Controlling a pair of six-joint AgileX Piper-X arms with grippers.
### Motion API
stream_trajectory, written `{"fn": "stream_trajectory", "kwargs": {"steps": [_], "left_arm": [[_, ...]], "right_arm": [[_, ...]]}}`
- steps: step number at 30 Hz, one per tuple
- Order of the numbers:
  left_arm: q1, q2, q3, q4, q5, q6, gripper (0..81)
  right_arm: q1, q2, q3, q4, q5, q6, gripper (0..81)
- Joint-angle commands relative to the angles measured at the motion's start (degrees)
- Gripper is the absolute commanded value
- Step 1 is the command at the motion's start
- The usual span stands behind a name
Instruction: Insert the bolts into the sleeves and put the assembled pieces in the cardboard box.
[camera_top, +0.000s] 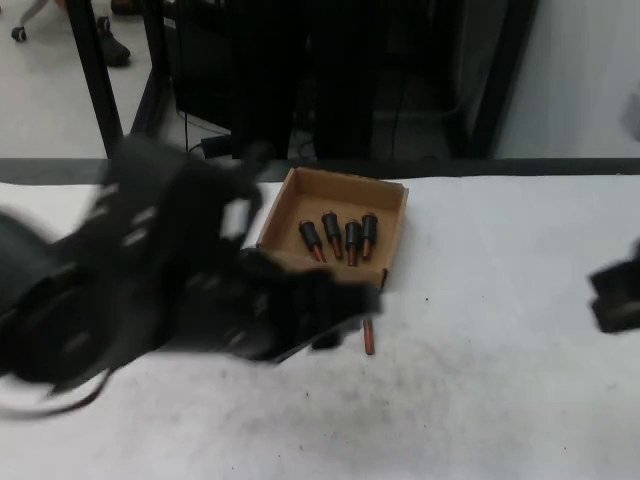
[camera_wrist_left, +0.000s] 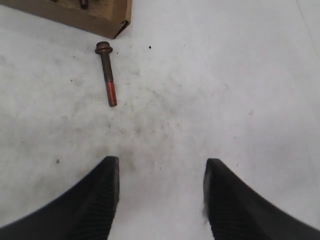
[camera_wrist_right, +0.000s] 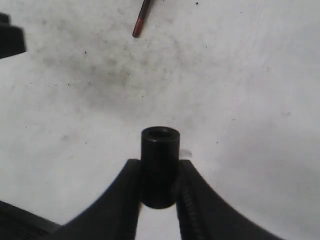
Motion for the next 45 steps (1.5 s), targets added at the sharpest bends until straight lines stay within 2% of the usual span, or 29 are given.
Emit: {"fn": "stream_trajectory", "kwargs": {"steps": [1,8,17,29,45], "left_arm": [[-0.27,5.8,-6.08,-0.71,-0.86,1.8,48.9],[-0.12,19.35,-19.19,8.36,-3.89,3.5,46.8],[0.47,32.73,-31.43,18.9,-4.44,6.33,46.8],[1.17,37.2,-32.23,12.02,-3.77,5.15,46.8],[2.29,40.06,-32.55,11.75,-4.15,6.72,46.8]], "right_arm": [[-0.18,-0.91,0.0,0.66,-0.5,-0.55,0.2],[-0.18,-3.3,0.0,1.21,-0.17,-0.55,0.2],[-0.18,-3.3,0.0,0.88,-0.17,-0.55,0.2],[-0.41,-3.3,0.0,0.9,-0.17,-2.92,0.2],[-1.25,-2.75,0.0,0.9,-0.17,-3.09,0.2]]}}
